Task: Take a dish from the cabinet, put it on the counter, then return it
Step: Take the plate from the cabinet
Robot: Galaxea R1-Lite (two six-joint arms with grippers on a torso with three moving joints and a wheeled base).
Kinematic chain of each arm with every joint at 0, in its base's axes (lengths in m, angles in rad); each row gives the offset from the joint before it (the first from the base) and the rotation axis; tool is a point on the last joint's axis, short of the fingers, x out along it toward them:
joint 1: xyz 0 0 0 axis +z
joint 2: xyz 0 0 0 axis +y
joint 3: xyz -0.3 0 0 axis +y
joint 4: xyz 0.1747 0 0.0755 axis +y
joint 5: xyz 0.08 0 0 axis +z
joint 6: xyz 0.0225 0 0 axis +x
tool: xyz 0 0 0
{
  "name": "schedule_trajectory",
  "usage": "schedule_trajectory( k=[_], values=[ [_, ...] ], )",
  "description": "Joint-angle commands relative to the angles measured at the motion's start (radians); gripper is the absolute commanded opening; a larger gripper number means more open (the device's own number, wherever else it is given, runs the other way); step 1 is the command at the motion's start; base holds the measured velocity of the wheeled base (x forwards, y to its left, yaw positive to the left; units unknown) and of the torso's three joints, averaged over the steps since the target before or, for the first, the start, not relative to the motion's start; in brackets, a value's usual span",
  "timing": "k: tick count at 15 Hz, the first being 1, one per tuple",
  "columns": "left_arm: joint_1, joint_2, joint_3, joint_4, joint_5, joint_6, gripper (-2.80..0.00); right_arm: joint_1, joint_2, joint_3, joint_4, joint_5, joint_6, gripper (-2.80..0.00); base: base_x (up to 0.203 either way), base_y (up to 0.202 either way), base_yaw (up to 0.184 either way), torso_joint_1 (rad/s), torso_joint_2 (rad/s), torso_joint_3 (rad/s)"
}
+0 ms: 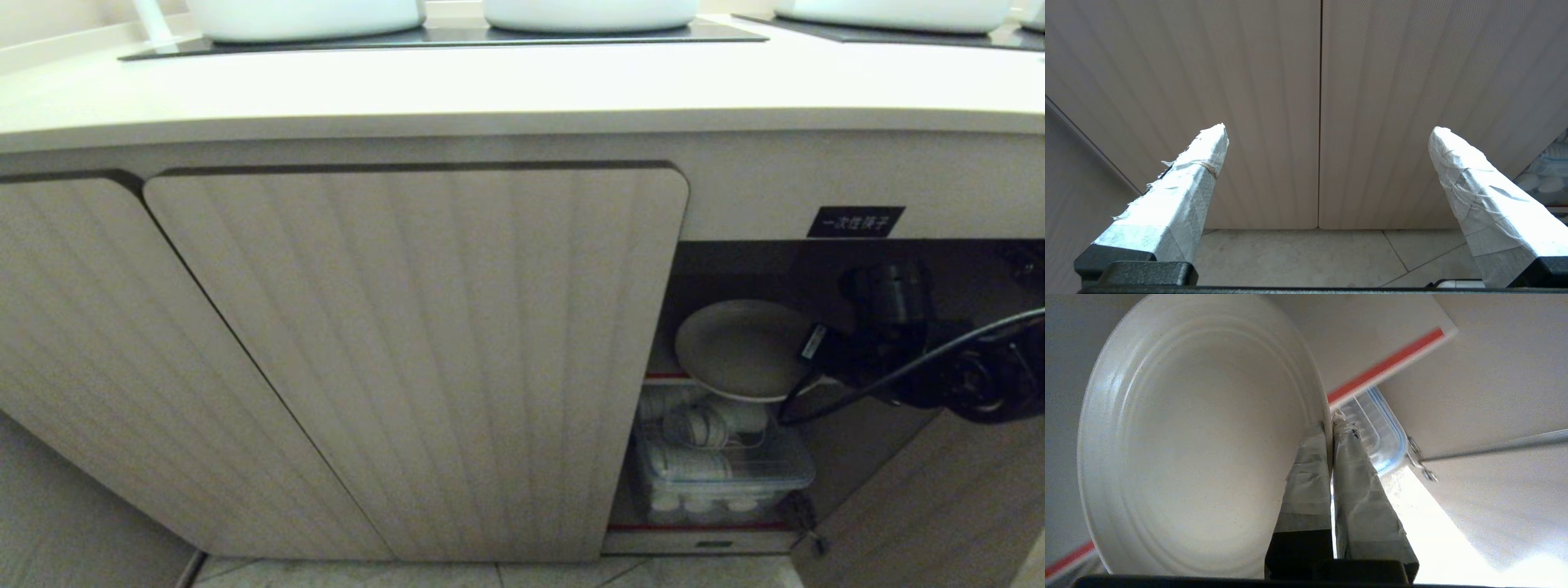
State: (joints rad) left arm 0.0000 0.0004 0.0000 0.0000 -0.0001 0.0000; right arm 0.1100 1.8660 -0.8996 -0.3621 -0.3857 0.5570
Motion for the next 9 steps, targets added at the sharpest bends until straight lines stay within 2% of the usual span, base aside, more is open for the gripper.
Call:
schedule_trajectory(
  k=[1,9],
  values=[
    [0.000,0.000,0.000,0.000,-0.001,0.000,0.00,0.000,-0.042,0.035,-0.004,-0.002,0.003,-2.80,0.000,0.000,0.000,0.000,0.00,0.000],
    [0.000,0.000,0.000,0.000,-0.001,0.000,0.00,0.022,-0.179,0.206,-0.002,0.007,0.007,-2.80,0.000,0.000,0.000,0.000,0.00,0.000]
  ],
)
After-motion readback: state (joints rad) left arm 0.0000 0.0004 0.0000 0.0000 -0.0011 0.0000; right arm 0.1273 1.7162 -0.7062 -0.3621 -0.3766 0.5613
